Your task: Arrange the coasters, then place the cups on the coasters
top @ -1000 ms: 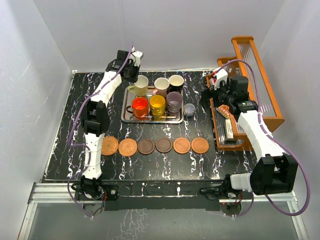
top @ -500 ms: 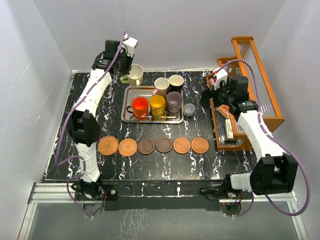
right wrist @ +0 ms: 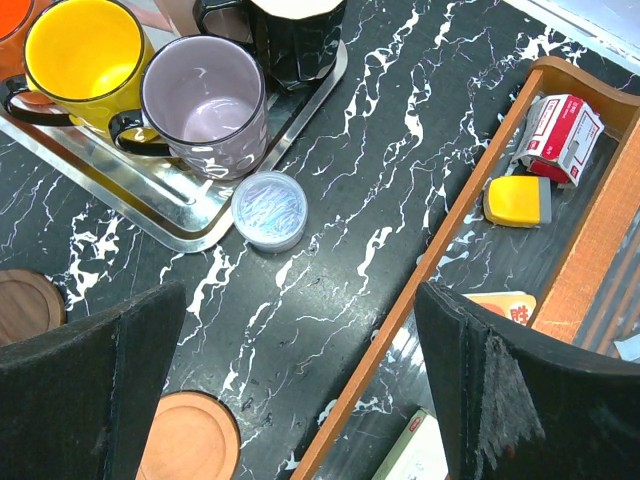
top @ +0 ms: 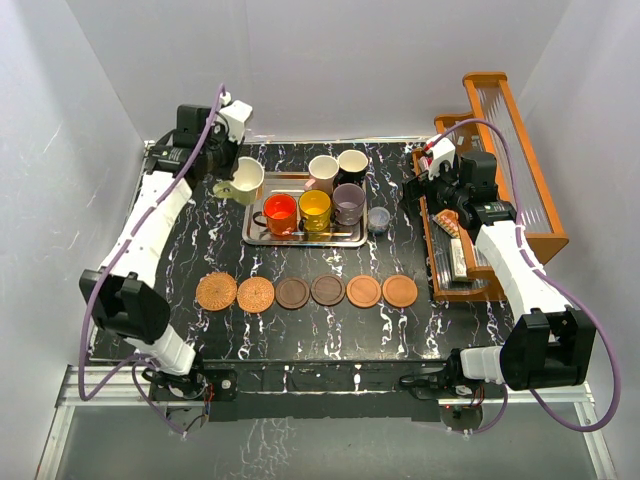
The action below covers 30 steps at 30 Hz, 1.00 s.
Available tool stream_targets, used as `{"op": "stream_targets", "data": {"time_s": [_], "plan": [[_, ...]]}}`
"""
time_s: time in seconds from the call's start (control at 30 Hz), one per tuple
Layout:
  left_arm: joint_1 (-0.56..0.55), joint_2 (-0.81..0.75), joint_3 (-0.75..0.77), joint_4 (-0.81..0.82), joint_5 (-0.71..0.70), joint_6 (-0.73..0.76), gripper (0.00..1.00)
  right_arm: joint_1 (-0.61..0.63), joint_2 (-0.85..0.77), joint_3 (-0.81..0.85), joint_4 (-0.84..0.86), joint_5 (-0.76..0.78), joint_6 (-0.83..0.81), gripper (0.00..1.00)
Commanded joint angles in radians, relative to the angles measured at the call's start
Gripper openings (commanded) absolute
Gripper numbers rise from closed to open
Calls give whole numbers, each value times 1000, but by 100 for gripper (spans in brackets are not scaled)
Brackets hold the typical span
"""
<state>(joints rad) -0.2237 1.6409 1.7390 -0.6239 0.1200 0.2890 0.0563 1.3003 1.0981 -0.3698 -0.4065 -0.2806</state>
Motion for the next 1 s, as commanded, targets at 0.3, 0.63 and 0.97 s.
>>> {"op": "stream_targets", "data": {"time_s": [0.3, 0.63, 0.97], "plan": [[20, -373, -330, -128, -42, -4, 0, 12, 4, 20, 21, -28, -2, 98], [55, -513, -577, -133, -14, 24, 0, 16, -1, 19, 20, -28, -2, 98], [154, -588, -780, -10, 62, 88, 0, 15, 5, 16, 23, -24, -3, 98]]}}
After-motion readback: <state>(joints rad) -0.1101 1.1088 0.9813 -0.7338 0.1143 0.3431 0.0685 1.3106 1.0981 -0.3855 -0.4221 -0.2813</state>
